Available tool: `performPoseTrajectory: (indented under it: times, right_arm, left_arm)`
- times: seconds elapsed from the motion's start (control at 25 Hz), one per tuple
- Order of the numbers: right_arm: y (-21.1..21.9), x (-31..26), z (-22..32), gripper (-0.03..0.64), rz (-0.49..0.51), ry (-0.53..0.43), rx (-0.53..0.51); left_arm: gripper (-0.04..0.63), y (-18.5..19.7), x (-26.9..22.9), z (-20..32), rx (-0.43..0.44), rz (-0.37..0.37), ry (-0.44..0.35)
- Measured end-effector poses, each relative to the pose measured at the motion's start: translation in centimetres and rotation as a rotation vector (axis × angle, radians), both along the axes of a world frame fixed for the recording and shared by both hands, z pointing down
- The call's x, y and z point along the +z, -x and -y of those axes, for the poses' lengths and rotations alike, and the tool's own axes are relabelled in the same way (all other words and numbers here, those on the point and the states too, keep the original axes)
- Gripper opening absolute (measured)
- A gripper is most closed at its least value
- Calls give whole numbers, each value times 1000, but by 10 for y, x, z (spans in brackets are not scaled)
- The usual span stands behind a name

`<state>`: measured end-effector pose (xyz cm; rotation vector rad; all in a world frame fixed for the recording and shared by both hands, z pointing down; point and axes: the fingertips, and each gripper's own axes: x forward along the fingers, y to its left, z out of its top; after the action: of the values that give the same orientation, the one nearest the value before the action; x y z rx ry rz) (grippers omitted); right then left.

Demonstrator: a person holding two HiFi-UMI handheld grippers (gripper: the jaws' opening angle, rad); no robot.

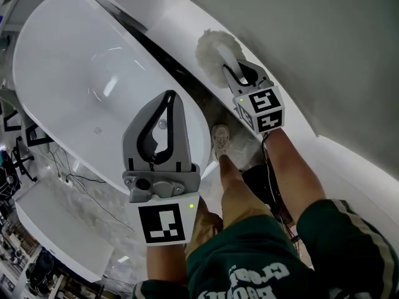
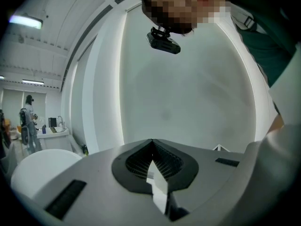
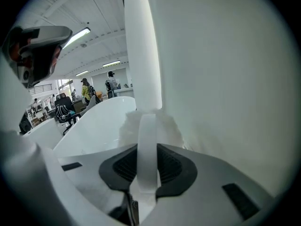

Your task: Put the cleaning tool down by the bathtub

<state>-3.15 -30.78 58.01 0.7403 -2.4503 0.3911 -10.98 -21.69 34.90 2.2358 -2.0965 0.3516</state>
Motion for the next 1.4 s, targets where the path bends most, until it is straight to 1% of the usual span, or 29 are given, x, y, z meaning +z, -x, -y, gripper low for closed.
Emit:
performPoseTrajectory:
  times: [0.24,0.56,0.68,0.8,0.96,1.16,1.4]
  right_arm:
    - [6,40,3,94,-79,31,-23]
    - [5,95,7,94,-174,96,-20]
    - [2,116,7,94,-225,113,-20]
    - [1,137,6,94,-257,143,-19]
    - [0,160,5,94,-301,167,-32]
    - [0,181,7,94,-336,207,-30]
    - [2,202,6,94,-403,226,-47]
  left_arm:
    - [8,10,14,-9,-33,-15,17]
    - [8,19,36,-20,-56,-21,49]
    - [8,24,43,-23,-70,-19,69]
    - [8,28,47,-26,-71,-10,75]
    - [8,30,53,-29,-71,-20,81]
    - [8,30,58,-31,-42,-29,80]
    - [8,37,65,-32,-57,-27,93]
